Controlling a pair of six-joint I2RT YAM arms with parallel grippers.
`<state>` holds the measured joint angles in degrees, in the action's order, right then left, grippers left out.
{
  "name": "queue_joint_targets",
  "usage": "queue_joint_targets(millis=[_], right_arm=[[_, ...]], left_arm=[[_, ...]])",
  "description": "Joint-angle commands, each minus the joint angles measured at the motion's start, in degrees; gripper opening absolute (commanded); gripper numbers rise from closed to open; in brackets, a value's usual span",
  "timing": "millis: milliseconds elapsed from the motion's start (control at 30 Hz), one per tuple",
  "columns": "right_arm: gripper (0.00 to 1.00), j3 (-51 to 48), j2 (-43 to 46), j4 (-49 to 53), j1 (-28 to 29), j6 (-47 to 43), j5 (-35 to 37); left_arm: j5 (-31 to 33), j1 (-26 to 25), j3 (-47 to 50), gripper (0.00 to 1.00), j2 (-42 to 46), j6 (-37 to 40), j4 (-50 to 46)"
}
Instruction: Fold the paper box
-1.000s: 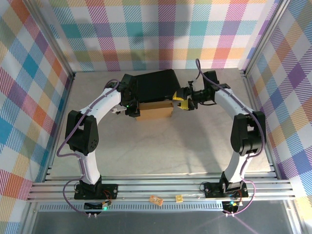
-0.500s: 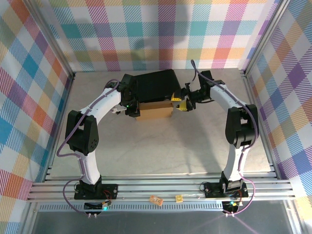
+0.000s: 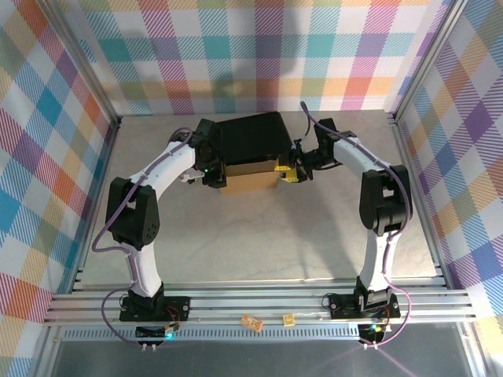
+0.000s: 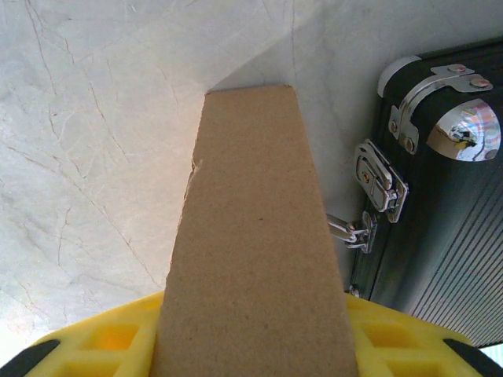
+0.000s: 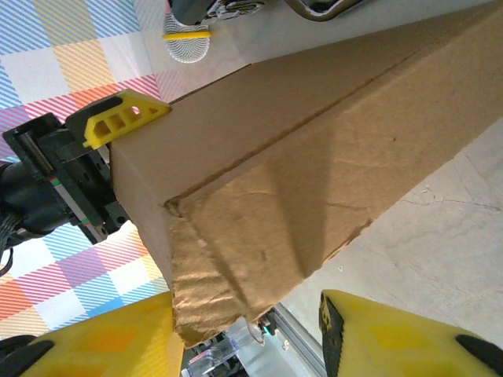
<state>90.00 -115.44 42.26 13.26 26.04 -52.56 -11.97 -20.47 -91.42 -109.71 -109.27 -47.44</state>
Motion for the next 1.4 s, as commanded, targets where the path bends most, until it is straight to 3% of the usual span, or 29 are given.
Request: queue_joint_targets(millis=[0,400,600,700,1033,1367], right_arm=[[0.44,-1.21,-1.76,-0.58,-0.12,-1.32,2.28],[0.25,-1.91,-4.35,-2.02,-1.47,-0.85,0.58],[0.25,0.02,-4.69,-2.04,-1.48,0.62,-0.37],[0.26,2.02,-5.49,-0.59,-1.48,1.4,-0.7],[0.28,7.45,-7.56,-0.01,-1.22,6.44,-0.89],[0.28,8.97,-8.26,0.2,-0.35,7.53,0.07]], left_arm=[[0.46,0.61,0.27,0.26,-2.44,0.35,-0.5],[0.2,1.3,0.05,0.28,-2.44,2.67,0.09],[-1.46,2.4,2.21,0.51,-0.63,6.93,5.35],[-3.37,3.21,3.44,0.57,0.32,9.72,7.06],[-6.13,5.06,5.6,0.6,0.96,13.53,12.51],[-4.4,6.93,5.15,0.75,6.11,29.22,11.48]])
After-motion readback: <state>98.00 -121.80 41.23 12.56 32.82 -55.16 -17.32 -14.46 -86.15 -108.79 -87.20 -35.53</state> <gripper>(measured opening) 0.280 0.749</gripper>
